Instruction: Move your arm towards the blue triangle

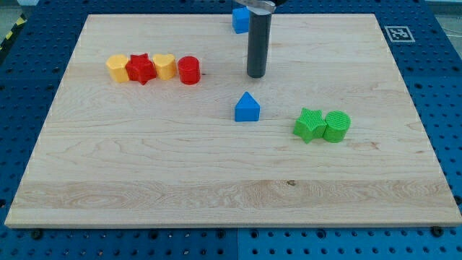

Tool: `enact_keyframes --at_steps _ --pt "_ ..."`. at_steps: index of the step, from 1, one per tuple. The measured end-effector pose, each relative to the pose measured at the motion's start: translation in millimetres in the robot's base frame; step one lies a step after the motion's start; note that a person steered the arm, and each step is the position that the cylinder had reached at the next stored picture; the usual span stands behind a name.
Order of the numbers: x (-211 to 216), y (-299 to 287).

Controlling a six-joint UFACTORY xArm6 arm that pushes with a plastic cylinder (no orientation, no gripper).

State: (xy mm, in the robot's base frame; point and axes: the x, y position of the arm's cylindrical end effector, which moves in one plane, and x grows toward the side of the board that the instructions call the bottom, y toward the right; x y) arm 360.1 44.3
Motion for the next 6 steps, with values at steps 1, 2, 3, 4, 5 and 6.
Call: enact_keyframes --at_steps 1,2,3,4,5,6 --pt "0.0 1.1" --pt "0.5 1.1" --pt "21.4 1.1" --pt "23.2 1.1" --pt "32.4 1.1" --pt "63.3 1.6"
